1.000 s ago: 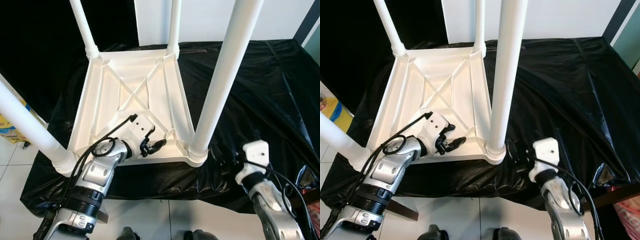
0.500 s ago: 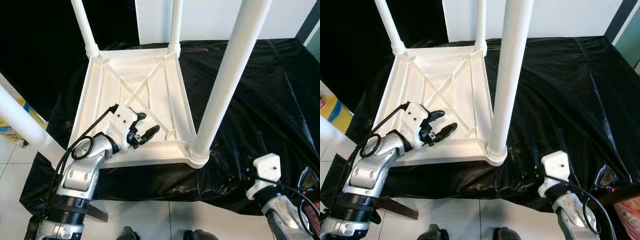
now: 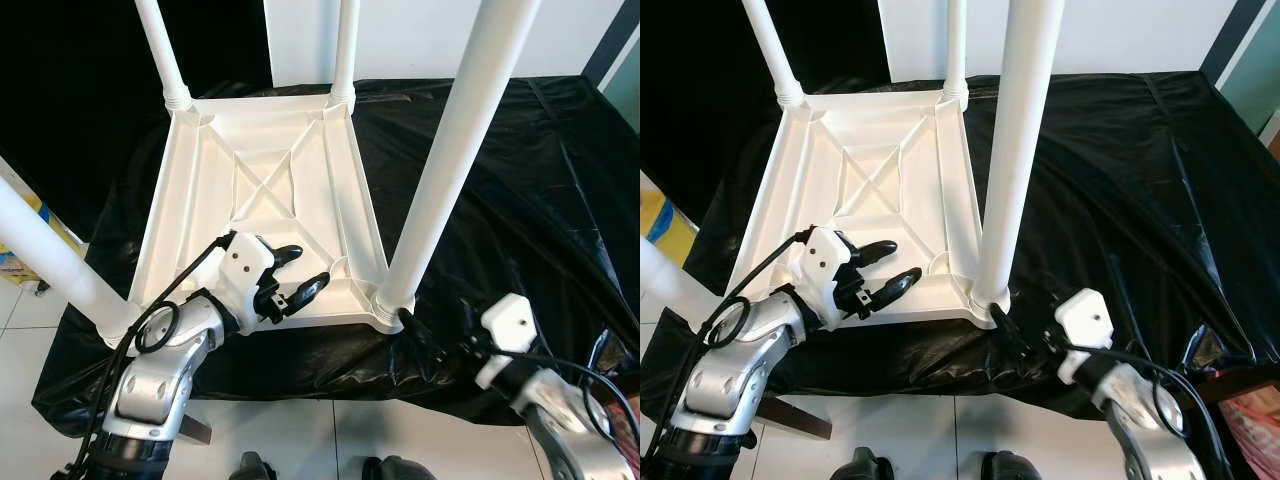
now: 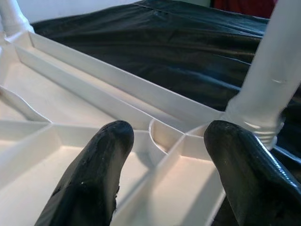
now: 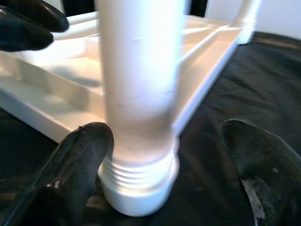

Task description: Building children table

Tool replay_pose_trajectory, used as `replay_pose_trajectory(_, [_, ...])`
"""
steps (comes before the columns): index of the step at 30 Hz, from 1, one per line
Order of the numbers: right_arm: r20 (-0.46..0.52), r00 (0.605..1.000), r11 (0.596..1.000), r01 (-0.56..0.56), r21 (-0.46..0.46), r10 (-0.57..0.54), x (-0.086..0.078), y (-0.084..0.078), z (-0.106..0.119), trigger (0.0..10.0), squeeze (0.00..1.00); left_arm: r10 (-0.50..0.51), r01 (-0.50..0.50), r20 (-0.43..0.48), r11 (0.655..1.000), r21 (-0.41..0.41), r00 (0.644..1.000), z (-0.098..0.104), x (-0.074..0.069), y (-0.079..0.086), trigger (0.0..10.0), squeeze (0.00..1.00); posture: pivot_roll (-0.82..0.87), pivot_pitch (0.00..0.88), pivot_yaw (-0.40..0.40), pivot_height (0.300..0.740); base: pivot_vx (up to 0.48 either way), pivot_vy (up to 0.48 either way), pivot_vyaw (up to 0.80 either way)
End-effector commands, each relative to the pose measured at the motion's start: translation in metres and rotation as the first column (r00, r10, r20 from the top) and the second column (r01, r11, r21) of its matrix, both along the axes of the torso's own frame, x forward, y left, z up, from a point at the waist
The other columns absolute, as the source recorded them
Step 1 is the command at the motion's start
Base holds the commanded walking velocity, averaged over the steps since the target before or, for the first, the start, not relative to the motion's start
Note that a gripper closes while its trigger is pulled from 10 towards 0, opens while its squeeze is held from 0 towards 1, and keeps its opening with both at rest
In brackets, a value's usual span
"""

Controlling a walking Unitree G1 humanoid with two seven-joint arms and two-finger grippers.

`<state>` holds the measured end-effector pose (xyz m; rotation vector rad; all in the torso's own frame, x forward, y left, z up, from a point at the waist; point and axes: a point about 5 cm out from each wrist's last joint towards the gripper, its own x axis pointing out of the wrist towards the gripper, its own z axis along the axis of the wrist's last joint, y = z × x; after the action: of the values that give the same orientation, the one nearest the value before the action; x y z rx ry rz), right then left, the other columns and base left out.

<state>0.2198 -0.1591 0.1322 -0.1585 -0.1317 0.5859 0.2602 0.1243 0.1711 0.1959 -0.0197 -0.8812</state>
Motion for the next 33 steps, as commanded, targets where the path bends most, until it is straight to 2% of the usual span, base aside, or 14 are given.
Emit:
replay_pose_trajectory(1, [-0.028,1.000,1.000,-0.004,-0.003,0.004,0.002,0.000,-0.006,10.0,0.00,0.035,-0.036,-0.018,0.999,-0.005,0.999,-0.002,-0.003,0.003,10.0,0.00,0.02,0.131,-0.029,0.740,0.000,0.000,0.00])
replay_pose_trajectory(7, [-0.020,1.000,0.999,-0.012,0.035,0.013,0.015,0.013,-0.006,10.0,0.00,0.086,-0.086,-0.054,0.996,-0.002,0.995,-0.009,-0.005,0.007,10.0,0.00,0.03,0.133,-0.035,0.740,0.000,0.000,0.00])
replay_pose_trajectory(13, [-0.017,1.000,0.997,-0.020,0.081,0.021,0.033,0.026,0.000,10.0,0.00,0.098,-0.098,-0.089,0.995,0.005,0.991,-0.015,-0.010,0.000,10.0,0.00,0.04,0.136,-0.046,0.740,0.000,0.000,0.00])
replay_pose_trajectory(21, [-0.011,1.000,0.997,-0.028,0.077,0.029,0.038,0.028,0.002,10.0,0.00,0.107,-0.101,-0.093,0.993,0.062,0.990,-0.023,-0.010,-0.002,10.0,0.00,0.04,0.148,-0.049,0.740,0.000,0.000,0.00])
replay_pose_trajectory(22, [-0.002,1.000,0.997,-0.025,0.069,0.025,0.040,0.027,0.002,10.0,0.00,0.121,-0.117,-0.117,0.992,0.042,0.986,-0.025,-0.010,-0.001,10.0,1.00,0.04,0.164,-0.054,0.740,0.000,0.000,0.00])
replay_pose_trajectory(27, [0.010,1.000,0.998,-0.002,0.055,0.002,0.044,0.021,0.001,10.0,0.00,0.133,-0.129,-0.117,0.991,0.040,0.984,-0.026,-0.009,-0.003,10.0,1.00,0.04,0.184,-0.051,0.740,0.000,0.000,0.00])
replay_pose_trajectory(28, [0.014,1.000,0.999,0.010,0.052,-0.010,0.045,0.020,0.001,10.0,0.00,0.122,-0.118,-0.097,0.992,0.045,0.988,-0.024,-0.009,-0.005,10.0,0.00,0.03,0.190,-0.048,0.740,0.000,0.000,0.00])
replay_pose_trajectory(33, [0.018,1.000,0.999,0.024,0.045,-0.025,0.047,0.018,0.000,10.0,0.00,0.105,-0.103,-0.059,0.994,0.028,0.993,-0.018,-0.010,-0.012,10.0,0.00,0.02,0.196,-0.033,0.740,0.000,0.000,0.00])
